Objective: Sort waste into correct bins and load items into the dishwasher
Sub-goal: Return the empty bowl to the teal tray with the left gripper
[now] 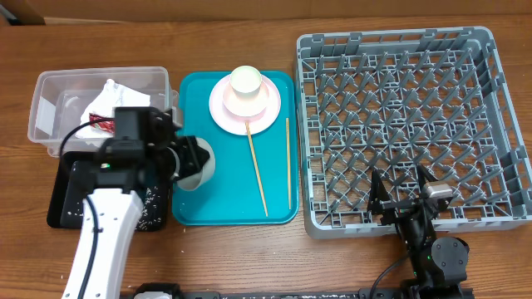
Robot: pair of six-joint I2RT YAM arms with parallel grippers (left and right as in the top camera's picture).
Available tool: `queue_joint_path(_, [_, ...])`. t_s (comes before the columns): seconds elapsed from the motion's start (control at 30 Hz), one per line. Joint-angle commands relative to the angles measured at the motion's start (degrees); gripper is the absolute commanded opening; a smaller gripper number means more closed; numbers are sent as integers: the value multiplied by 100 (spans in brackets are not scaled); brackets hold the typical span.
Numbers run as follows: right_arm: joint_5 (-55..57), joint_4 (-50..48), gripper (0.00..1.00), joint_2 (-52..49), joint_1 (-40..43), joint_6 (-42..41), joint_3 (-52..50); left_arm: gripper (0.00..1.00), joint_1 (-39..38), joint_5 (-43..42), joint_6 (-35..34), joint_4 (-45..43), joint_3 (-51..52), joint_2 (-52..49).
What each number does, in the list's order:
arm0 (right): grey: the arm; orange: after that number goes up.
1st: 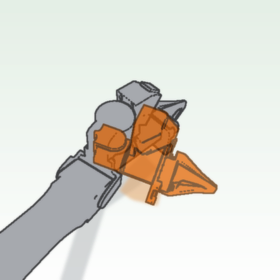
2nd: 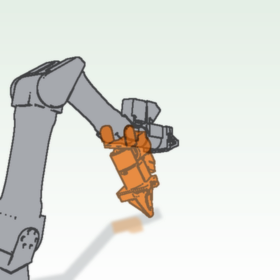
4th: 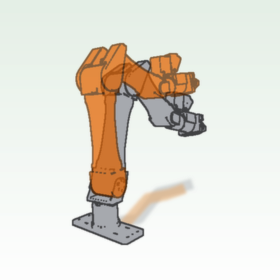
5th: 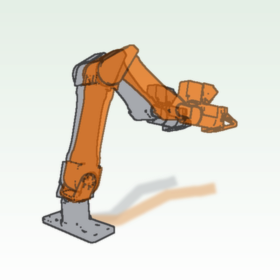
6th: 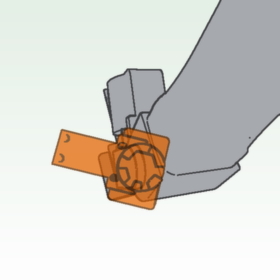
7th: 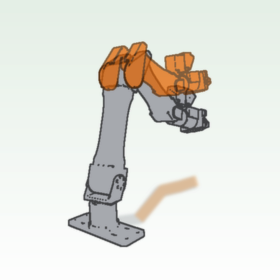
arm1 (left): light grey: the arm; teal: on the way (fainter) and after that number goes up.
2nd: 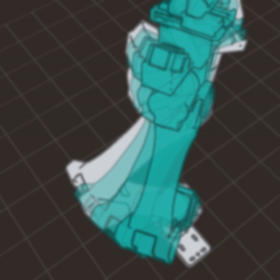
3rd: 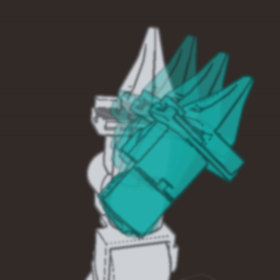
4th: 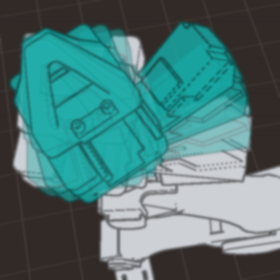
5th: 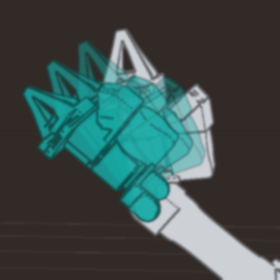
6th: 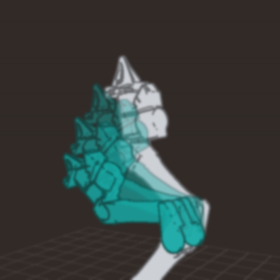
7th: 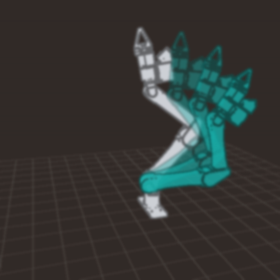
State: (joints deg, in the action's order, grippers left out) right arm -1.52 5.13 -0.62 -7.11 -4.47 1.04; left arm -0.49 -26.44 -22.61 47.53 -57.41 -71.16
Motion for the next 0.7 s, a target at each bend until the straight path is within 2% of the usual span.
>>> queue_joint_path(0.0, [-7, -44, 100, 46, 11, 22, -57, 4, -579, 1523, -181, 203, -87, 15])
queue_joint_path(0.13, [-9, -44, 100, 46, 11, 22, -57, 4, -1126, 2081, -232, 365, -79, -116])
queue_joint_path(0.3, [-9, -44, 100, 46, 11, 22, -57, 4, -1604, 2374, -389, 304, -50, -509])
queue_joint_path(0.67, [-7, -44, 100, 46, 11, 22, -57, 4, -1908, 2363, -487, -264, -48, -1672])
